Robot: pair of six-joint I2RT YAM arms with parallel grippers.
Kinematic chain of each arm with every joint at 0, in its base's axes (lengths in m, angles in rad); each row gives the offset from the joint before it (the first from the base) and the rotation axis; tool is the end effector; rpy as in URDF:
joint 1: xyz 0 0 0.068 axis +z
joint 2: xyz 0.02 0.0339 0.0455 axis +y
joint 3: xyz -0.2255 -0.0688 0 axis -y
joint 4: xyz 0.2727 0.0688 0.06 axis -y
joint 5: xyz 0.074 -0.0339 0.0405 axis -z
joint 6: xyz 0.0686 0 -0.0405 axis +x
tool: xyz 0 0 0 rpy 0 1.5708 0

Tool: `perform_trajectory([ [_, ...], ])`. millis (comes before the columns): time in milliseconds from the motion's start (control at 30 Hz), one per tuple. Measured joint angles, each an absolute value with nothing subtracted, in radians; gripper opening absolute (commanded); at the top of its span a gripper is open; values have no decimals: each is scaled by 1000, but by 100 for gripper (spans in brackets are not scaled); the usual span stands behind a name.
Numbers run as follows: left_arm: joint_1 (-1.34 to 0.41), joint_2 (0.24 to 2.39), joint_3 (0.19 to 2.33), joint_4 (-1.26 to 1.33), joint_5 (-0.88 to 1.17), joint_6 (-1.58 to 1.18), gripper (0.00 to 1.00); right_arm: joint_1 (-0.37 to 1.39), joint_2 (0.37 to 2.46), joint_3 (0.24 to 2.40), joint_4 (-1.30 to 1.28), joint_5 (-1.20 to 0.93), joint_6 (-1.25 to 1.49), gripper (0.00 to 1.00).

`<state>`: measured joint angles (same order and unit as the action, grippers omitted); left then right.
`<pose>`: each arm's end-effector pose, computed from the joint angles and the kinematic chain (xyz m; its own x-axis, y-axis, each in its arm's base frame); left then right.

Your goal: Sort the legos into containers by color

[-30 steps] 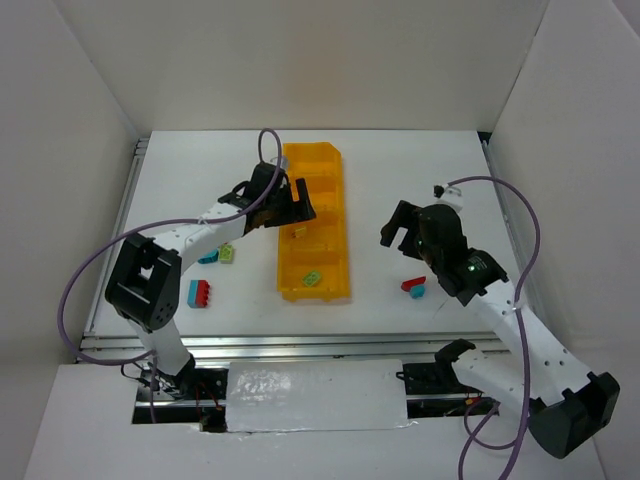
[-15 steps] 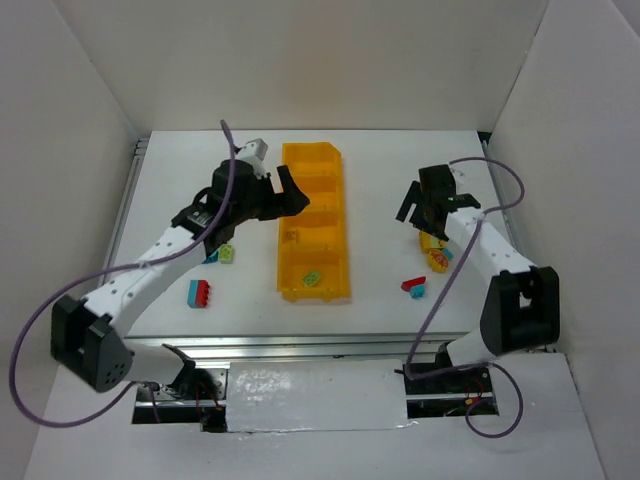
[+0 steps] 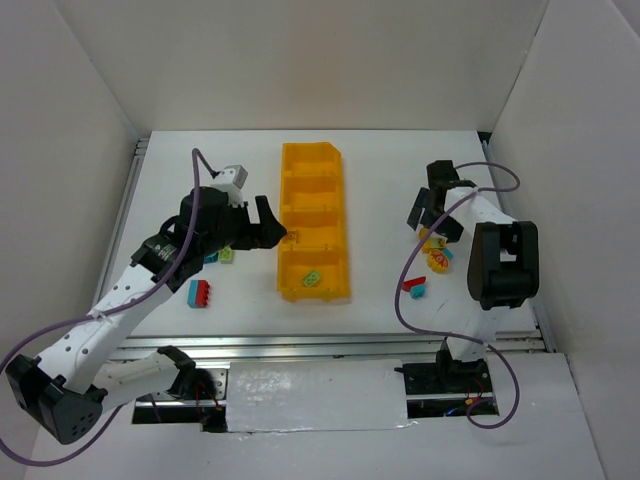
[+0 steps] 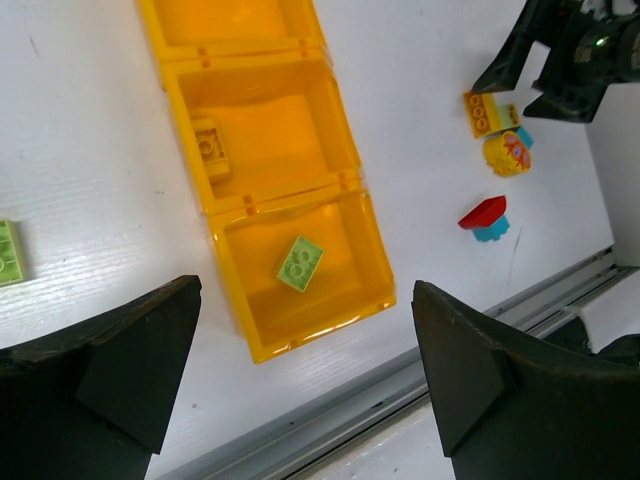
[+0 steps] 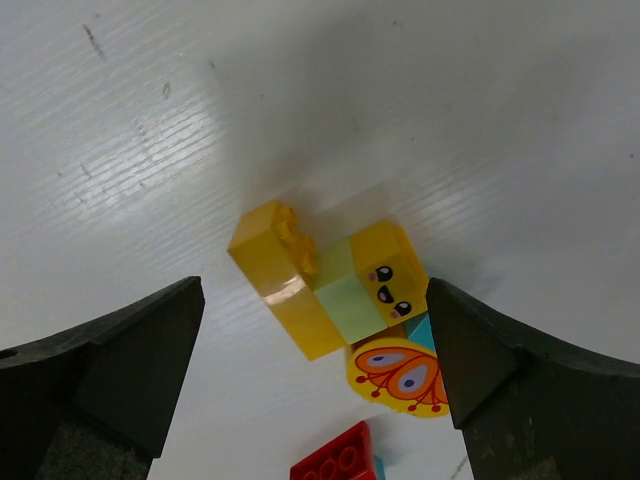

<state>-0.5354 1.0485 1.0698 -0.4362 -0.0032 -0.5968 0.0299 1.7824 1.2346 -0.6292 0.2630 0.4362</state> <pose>0.2662 -0.1576 0.3172 -0.5721 -0.3141 -0.7577 0.2251 0.8282 -0.5132 0.3856 -0.0063 0.1137 -0.8067 0.3840 -0.4492 0.4542 0.8892 -0.0555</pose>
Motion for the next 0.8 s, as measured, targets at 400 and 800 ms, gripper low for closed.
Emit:
perform_trajectory([
  [400,-535,1049,1024,-474,33,-572,100,-44,1788,1199,-591,159,387,97],
  [800,-535,1049,1024,-479,36,-553,100,-44,1857,1237,-615,131,371,66],
])
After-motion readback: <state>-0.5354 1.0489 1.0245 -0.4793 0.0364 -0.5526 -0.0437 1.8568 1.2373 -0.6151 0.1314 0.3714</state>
